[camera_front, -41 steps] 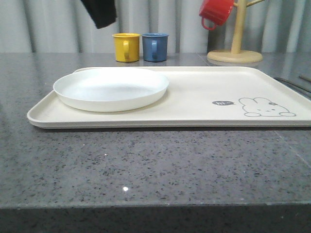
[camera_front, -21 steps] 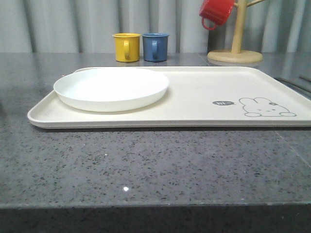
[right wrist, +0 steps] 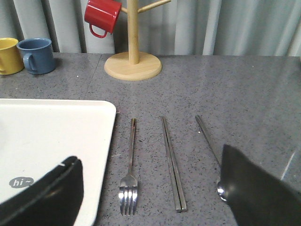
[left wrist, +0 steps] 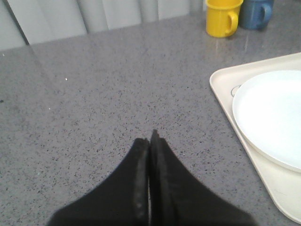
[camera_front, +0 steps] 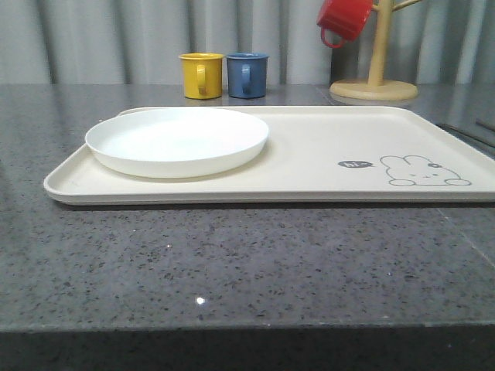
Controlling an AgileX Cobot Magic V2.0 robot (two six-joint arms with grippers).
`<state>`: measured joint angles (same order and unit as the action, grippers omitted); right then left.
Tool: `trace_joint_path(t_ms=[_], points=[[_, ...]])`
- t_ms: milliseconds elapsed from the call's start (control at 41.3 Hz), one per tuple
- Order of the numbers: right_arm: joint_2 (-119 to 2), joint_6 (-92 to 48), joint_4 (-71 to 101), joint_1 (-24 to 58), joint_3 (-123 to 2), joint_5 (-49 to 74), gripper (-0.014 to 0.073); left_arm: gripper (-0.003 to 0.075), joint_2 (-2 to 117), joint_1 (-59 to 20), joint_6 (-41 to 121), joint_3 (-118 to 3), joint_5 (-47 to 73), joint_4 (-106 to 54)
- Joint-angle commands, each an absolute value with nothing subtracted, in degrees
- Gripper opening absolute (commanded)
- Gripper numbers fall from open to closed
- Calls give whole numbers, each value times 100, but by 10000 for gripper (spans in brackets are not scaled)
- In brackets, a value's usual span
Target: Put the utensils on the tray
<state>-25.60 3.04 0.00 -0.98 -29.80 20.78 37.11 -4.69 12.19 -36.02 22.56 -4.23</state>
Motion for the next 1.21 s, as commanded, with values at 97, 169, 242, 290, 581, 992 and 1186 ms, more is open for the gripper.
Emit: trace_joint_path(t_ms=[97, 169, 242, 290, 581, 992, 1186], points=[[-2625, 278, 0, -138, -3197, 1648, 617, -19, 2240, -516, 1177, -2708, 1544, -502], [-2625, 278, 0, -138, -3197, 1648, 617, -19, 1755, -516, 1177, -2454, 1476, -615], [-2625, 278, 0, -138, -3197, 1648, 617, -19, 1277, -516, 1177, -2265, 1379, -695], [-2625, 278, 0, -138, -3197, 1648, 617, -19, 1020, -516, 1177, -2188, 1282, -695], [-2625, 278, 0, -138, -3197, 1648, 617, -19, 638, -516, 1177, -2120, 1190, -695], [-2625, 278, 0, -138, -3197, 1648, 617, -19, 638, -516, 1177, -2120, 1190, -695], [-2625, 278, 0, -138, -3197, 1648, 617, -19, 638, -516, 1177, -2120, 1190, -695]])
